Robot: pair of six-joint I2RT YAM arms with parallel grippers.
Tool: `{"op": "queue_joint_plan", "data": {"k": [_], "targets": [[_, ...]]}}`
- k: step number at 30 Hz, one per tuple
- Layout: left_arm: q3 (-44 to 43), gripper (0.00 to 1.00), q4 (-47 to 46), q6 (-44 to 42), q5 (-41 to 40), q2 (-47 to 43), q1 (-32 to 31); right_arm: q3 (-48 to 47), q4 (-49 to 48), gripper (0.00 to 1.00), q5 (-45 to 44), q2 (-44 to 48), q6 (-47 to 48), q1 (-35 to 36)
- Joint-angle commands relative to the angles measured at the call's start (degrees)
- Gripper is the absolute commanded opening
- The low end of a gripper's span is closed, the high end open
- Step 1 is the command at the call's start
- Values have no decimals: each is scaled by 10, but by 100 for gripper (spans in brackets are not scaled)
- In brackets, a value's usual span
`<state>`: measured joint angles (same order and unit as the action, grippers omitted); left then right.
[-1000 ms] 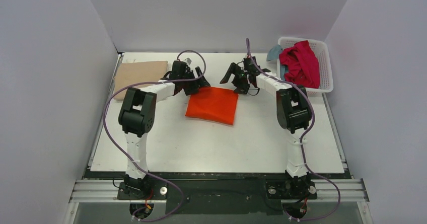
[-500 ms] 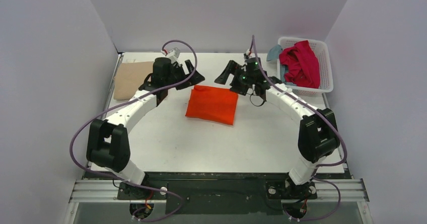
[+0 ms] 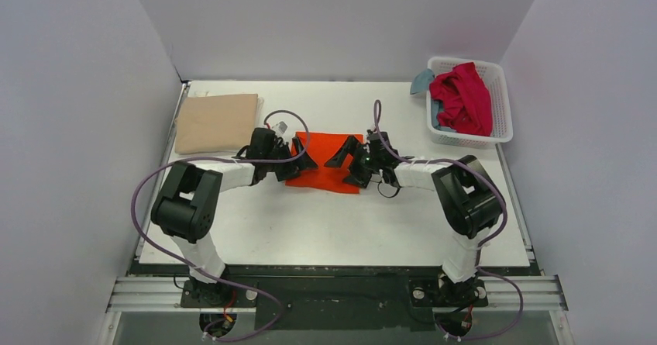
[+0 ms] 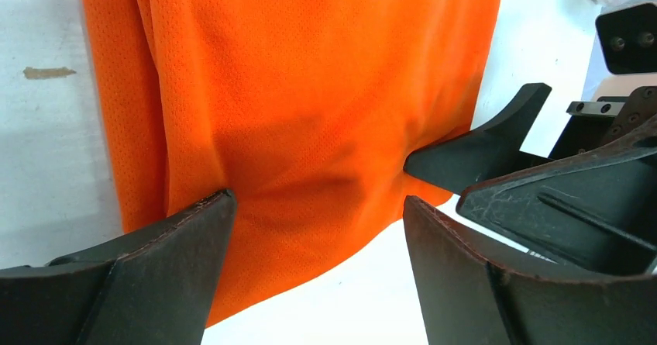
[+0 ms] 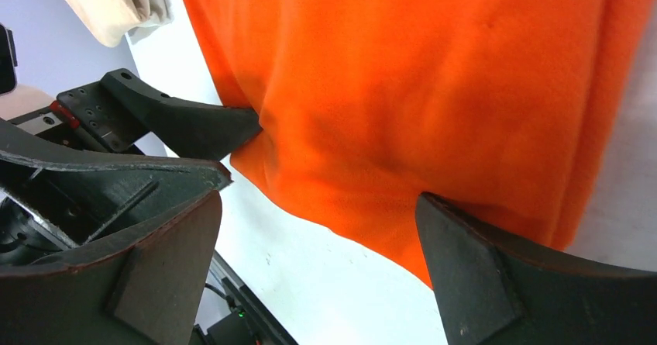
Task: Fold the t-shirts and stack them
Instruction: Smooth out wrinkles on the folded tshirt
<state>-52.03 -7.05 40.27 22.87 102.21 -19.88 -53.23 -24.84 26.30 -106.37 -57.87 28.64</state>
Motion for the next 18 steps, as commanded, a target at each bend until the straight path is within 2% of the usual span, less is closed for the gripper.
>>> {"op": "queue_joint_plan", "data": {"k": [1,7,10,13,17,18], "targets": [[64,91,30,-16,-45,-6,12,78,46,93,-54,13,41,-24],[63,92,86,-38,-66,-49,14,115,89,93,-49,68,84,-54],[52,92,102,-36,-53,-101,13,87,128,94,-30,107,115,-55],[17,92,112,-37,-48,-141,13,37,211,95,-25,138,168,-56],[-37,92,168,-70,-121,-153,15,-14,302,99,-101,233,211,-59],[-63,92,194,-77,-148,-136,15,-14,325,99,-151,249,216,-60]]}}
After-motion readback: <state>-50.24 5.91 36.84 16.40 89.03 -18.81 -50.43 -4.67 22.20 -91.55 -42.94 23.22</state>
